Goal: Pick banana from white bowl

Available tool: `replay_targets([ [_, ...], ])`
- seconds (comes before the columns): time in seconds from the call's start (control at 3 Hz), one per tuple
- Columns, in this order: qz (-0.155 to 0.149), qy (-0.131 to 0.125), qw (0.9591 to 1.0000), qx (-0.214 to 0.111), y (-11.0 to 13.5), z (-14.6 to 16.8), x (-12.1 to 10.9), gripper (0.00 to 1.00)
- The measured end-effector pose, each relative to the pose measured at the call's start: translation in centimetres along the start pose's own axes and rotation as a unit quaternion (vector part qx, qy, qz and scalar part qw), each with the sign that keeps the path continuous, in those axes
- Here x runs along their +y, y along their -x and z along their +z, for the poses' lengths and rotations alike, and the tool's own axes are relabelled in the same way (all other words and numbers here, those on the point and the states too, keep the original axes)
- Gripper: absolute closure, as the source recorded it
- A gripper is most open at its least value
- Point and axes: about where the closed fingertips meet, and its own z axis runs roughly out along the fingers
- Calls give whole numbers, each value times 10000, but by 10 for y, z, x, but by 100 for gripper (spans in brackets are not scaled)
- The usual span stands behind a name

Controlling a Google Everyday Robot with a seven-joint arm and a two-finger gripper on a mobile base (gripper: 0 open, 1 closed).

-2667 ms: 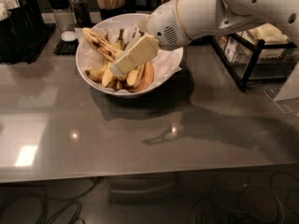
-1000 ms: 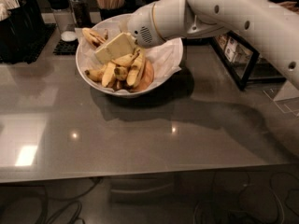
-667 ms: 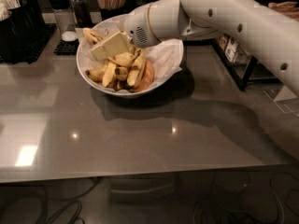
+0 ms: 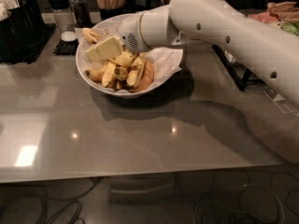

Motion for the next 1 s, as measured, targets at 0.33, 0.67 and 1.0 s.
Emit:
replay_targets([
  [0.33, 75, -191, 9998, 75, -11, 5, -2, 11],
  [0.67, 102, -284, 9993, 210, -20, 11, -3, 13],
  [1.0, 112, -347, 9986, 387, -28, 17, -6, 16],
])
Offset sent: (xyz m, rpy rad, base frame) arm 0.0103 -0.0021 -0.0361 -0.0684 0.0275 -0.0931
